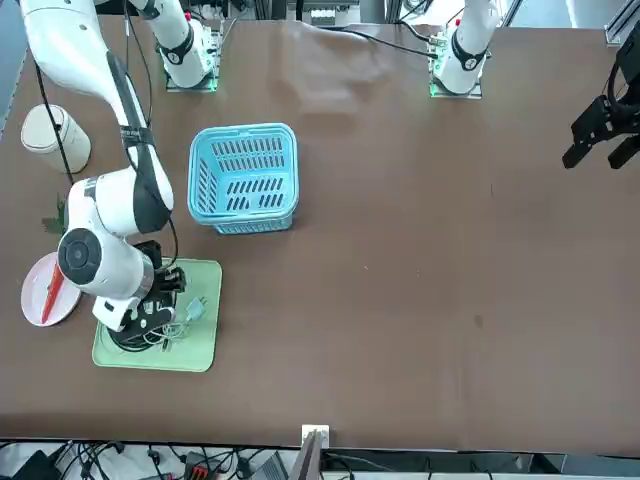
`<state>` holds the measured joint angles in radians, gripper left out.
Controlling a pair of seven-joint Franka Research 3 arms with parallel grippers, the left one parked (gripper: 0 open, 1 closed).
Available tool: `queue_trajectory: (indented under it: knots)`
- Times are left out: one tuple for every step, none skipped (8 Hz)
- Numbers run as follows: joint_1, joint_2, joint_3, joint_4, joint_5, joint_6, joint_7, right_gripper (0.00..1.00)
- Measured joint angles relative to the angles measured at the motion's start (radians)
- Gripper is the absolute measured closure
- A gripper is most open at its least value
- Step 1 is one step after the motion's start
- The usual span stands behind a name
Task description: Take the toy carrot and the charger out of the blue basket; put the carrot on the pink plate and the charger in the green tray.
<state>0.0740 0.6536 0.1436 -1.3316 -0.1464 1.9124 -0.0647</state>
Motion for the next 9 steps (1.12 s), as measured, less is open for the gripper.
queue_trajectory:
  knots:
    - [-0.001,-0.003,0.000,0.007,0.000,0.002,0.000,0.02]
    - [-0.003,-0.015,-0.001,0.019,0.000,0.002,0.002,0.00]
    - [-0.008,-0.041,-0.001,0.033,0.000,0.002,0.015,0.00]
    - [-0.013,-0.082,-0.001,0.042,0.000,-0.008,0.039,0.00]
    - [-0.019,-0.134,-0.001,0.047,0.003,-0.052,0.071,0.00]
    - [-0.024,-0.185,-0.002,0.049,0.019,-0.119,0.105,0.00]
    - [-0.034,-0.238,-0.003,0.050,0.039,-0.198,0.131,0.00]
    - [-0.057,-0.292,-0.004,0.046,0.060,-0.276,0.142,0.00]
    - [-0.088,-0.349,-0.005,0.027,0.082,-0.329,0.142,0.00]
